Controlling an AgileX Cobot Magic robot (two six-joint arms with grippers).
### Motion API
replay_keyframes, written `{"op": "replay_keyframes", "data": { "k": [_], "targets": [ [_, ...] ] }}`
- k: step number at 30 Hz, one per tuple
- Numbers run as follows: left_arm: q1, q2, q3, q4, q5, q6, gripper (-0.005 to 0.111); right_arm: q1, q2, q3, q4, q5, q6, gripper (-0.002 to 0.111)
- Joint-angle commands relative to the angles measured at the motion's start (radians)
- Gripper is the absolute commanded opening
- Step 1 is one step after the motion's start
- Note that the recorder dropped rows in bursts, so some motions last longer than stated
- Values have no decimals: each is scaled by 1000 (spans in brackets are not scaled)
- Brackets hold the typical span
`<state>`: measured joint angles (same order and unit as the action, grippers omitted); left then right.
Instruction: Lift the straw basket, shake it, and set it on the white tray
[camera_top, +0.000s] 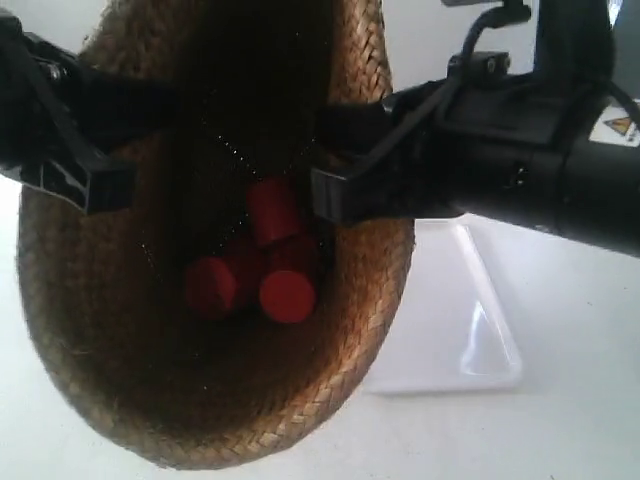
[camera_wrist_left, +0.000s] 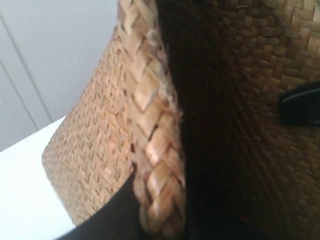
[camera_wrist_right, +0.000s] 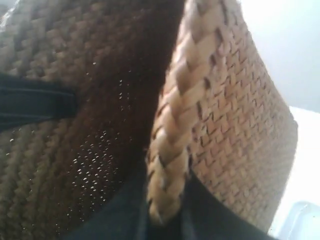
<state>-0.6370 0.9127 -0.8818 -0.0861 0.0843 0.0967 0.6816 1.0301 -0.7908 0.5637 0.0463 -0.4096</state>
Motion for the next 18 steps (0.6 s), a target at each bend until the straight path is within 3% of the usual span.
{"op": "replay_keyframes", "data": {
  "k": [1, 4, 6, 10, 12, 15, 18],
  "targets": [
    [-60, -67, -70, -2, -61, 90, 0, 50, -71, -43, -41, 19, -10, 0],
    [-8, 28, -2, -4, -61, 110, 0, 19, 9, 29, -69, -154, -18, 0],
    [17, 60, -14, -47, -47, 40, 0, -9, 55, 11, -32, -110, 42, 0],
    [-43, -33, -85, -54, -52, 17, 0, 31, -46, -80, -19, 107, 57, 0],
    [-47, -40, -60, -15, -62, 106, 0, 55, -72, -73, -51, 38, 50, 0],
    [5, 46, 13, -25, -91, 61, 0, 34, -24, -6, -101, -139, 58, 0],
    [6, 71, -10, -39, -84, -62, 0, -6, 30, -12, -82, -58, 79, 0]
  ]
}}
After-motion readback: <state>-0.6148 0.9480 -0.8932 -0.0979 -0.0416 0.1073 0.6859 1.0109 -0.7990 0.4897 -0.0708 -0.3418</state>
